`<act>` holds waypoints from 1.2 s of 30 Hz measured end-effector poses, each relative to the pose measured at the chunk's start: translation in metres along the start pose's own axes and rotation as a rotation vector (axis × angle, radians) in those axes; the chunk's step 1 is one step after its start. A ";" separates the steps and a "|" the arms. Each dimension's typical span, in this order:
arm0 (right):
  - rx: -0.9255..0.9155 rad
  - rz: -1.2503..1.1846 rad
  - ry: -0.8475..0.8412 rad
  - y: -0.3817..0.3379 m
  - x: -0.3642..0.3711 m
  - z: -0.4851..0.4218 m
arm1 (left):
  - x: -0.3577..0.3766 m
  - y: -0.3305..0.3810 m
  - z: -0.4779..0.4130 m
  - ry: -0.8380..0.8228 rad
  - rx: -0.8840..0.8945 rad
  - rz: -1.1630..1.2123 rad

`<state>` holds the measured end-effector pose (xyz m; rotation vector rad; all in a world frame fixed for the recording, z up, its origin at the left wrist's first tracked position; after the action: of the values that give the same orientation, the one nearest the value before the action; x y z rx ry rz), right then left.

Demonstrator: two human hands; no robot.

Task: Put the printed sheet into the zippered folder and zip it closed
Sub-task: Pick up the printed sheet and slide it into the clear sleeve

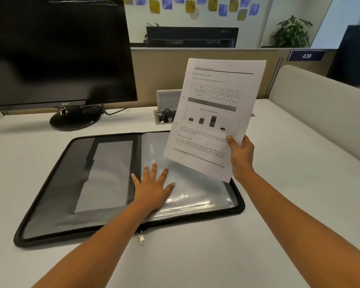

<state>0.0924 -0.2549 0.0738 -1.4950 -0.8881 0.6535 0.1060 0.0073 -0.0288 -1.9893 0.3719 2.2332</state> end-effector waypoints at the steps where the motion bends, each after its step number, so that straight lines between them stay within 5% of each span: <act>1: 0.009 -0.008 0.000 0.002 0.000 -0.001 | 0.000 0.002 0.005 0.003 0.008 -0.007; 15: 0.084 -0.001 -0.116 0.016 0.038 -0.041 | -0.034 0.026 0.051 0.177 0.079 -0.127; 26: 0.125 -0.074 -0.202 0.036 0.070 -0.069 | -0.060 -0.016 -0.036 0.174 -0.054 0.339; 36: 0.131 -0.082 -0.230 0.049 0.094 -0.094 | -0.049 -0.019 -0.099 0.022 -0.088 0.107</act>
<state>0.2291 -0.2283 0.0459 -1.2766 -1.0553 0.8186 0.2121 0.0021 0.0083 -2.0861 0.3986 2.3315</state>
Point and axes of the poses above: each hand's wrist, its own z-axis away from the middle knuckle, its own x-axis out of the palm, y = z × x, the point moved 10 cm from there along -z, towards the middle knuckle
